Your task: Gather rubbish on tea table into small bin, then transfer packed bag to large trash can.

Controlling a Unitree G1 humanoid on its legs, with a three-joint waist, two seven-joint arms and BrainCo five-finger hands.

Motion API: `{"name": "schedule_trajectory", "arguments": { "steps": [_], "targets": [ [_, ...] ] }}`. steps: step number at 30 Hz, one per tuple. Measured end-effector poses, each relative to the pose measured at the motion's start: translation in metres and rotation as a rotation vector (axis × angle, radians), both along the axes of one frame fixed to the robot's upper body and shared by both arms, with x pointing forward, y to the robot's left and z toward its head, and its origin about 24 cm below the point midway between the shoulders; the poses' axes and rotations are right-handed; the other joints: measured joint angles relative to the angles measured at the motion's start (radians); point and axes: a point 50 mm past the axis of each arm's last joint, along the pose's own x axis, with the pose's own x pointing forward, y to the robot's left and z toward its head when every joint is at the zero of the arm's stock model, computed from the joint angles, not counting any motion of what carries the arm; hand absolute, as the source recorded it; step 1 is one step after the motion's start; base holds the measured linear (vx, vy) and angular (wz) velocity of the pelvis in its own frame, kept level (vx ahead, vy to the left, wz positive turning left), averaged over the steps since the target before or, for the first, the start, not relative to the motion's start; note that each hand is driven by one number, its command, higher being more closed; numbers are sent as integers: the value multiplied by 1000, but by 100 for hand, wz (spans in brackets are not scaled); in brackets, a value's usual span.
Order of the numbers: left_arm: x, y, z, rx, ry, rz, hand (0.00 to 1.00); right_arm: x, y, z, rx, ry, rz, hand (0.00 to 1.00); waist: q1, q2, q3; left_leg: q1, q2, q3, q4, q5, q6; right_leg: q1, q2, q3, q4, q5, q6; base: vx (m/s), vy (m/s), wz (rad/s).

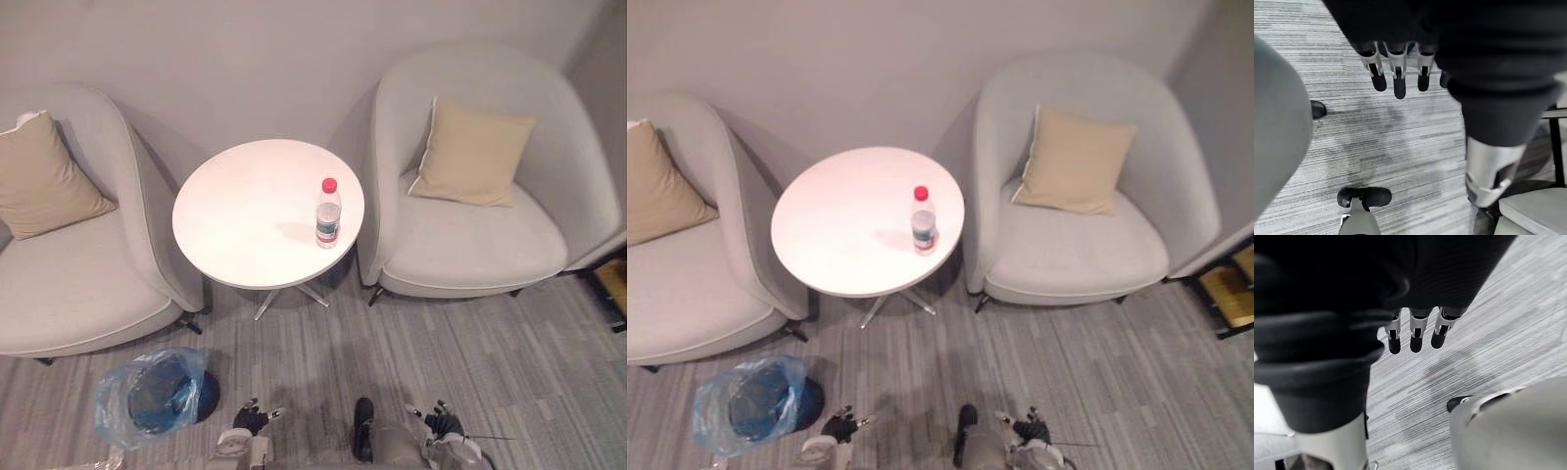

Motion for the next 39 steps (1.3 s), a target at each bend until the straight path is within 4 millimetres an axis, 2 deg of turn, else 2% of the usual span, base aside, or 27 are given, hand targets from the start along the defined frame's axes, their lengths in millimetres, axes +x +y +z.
{"name": "schedule_trajectory", "arguments": {
  "steps": [2,3,4,5,6,8,9,10,12,15,18,24,28,33,36,39],
  "targets": [
    [5,-1,2,-7,-20,14,0,-3,2,-1,3,10,8,0,7,-9,9,-59,22,3,197,4,-8,78,2,-34,-19,-33,-7,192,-121,58],
    [10,-1,5,-10,-49,31,0,-8,5,-3,9,16,13,0,22,-14,7,-145,50,16,392,51,-56,121,1,-49,-39,-53,-13,154,-73,40],
    [10,-1,5,-10,-53,35,0,-8,6,-3,13,16,12,0,25,-20,8,-154,57,22,416,46,-50,129,-3,-51,-43,-56,-15,118,-23,28],
    [10,-1,6,-11,-59,38,0,-9,9,-3,26,16,3,0,27,-21,7,-178,81,63,456,21,-13,152,-6,-71,-55,-61,-17,140,-7,28],
    [9,-3,5,-18,-56,44,0,-7,9,-2,25,3,-6,0,22,-14,4,-207,91,118,435,-37,2,168,-13,-86,-68,-64,-14,145,4,32],
    [11,-4,6,-25,-62,53,0,-7,9,-2,27,3,-16,0,24,-13,4,-235,66,161,327,-67,9,188,-24,-95,-84,-61,-5,153,69,21],
    [11,-4,6,-25,-60,48,0,-8,8,-2,26,5,-18,0,24,-10,2,-244,26,155,167,-22,21,199,-31,-98,-84,-62,13,134,116,11],
    [10,-5,6,-26,-59,43,0,-8,7,-2,23,5,-20,0,24,-3,1,-246,11,144,97,29,21,202,-29,-96,-82,-65,24,144,133,2],
    [9,2,6,-2,-55,27,0,-12,11,-4,38,20,-23,0,27,-33,-14,-201,-52,128,18,63,35,222,-42,-35,-116,-59,60,150,121,7],
    [4,11,3,31,-24,-4,0,-17,15,-7,49,41,-27,0,26,-50,-19,-177,-77,130,-16,69,45,250,-58,-14,-165,-47,74,112,92,7],
    [-1,17,1,49,4,-14,0,-19,14,-8,46,50,-24,0,26,-47,-21,-138,-99,130,-65,80,59,272,-63,-2,-192,-45,77,60,64,5],
    [-10,25,-2,88,43,-64,0,-16,12,-7,13,57,12,0,25,-44,-30,-121,-101,113,-134,112,54,285,-48,0,-229,-35,73,48,-33,2],
    [-12,26,-2,91,49,-68,0,3,1,4,-68,-10,72,0,25,-45,-30,-120,-100,112,-143,118,57,285,-43,21,-252,-15,67,14,-5,-11],
    [-13,28,-2,105,47,-86,0,45,-28,44,-260,-230,150,0,25,-57,-37,-125,-111,113,-167,125,68,280,-45,42,-301,27,75,-30,46,-9],
    [-15,35,-2,129,49,-104,0,66,-32,69,-347,-351,213,0,25,-73,-47,-126,-120,112,-177,132,73,271,-51,54,-313,31,81,-66,38,-3],
    [-15,37,-1,136,41,-113,0,83,-33,90,-412,-450,263,0,25,-75,-52,-142,-124,112,-203,155,73,240,-52,64,-314,40,87,-69,15,-2]
  ]
}}
